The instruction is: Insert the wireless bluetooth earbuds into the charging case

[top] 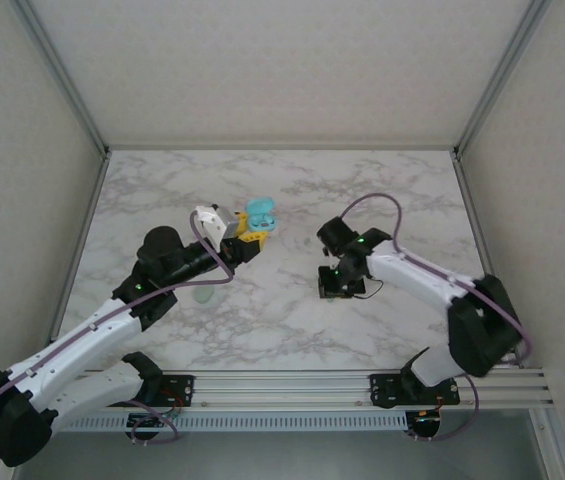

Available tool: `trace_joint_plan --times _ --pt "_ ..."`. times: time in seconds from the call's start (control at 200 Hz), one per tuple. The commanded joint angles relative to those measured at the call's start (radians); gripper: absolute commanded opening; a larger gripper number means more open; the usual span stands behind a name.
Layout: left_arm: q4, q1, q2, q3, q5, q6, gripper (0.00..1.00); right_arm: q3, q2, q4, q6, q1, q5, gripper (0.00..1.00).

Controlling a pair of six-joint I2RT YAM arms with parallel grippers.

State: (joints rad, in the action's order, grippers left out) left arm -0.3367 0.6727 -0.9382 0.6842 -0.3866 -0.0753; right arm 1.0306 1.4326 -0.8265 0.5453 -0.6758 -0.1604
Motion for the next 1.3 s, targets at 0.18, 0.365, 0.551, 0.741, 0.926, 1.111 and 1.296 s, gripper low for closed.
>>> trace_joint_plan --times 0.18,0.365,0.551,0.741,0.926,1.111,1.296 --pt "-0.054 0.010 -0.078 0.022 -0.030 -0.004 0.19 0.188 -0.259 0.174 0.156 0.019 -0.264 0.21" --pt "-0.088 0.011 -0.126 0.033 -0.052 -0.002 0.19 0.223 -0.269 0.354 0.234 0.012 -0.385 0.21" --pt "-0.098 0.017 -0.138 0.035 -0.064 -0.012 0.19 0.279 -0.220 0.391 0.240 -0.010 -0.367 0.22" --pt "-0.097 0.023 -0.136 0.032 -0.067 -0.023 0.19 0.324 -0.152 0.408 0.229 -0.030 -0.345 0.22" --pt "-0.096 0.026 -0.137 0.034 -0.077 -0.029 0.19 0.349 -0.112 0.420 0.225 -0.038 -0.338 0.22" --pt "-0.095 0.028 -0.141 0.038 -0.078 -0.030 0.19 0.352 -0.098 0.437 0.233 -0.044 -0.344 0.22" --pt "-0.094 0.031 -0.145 0.047 -0.077 -0.028 0.19 0.353 -0.088 0.453 0.243 -0.054 -0.343 0.22"
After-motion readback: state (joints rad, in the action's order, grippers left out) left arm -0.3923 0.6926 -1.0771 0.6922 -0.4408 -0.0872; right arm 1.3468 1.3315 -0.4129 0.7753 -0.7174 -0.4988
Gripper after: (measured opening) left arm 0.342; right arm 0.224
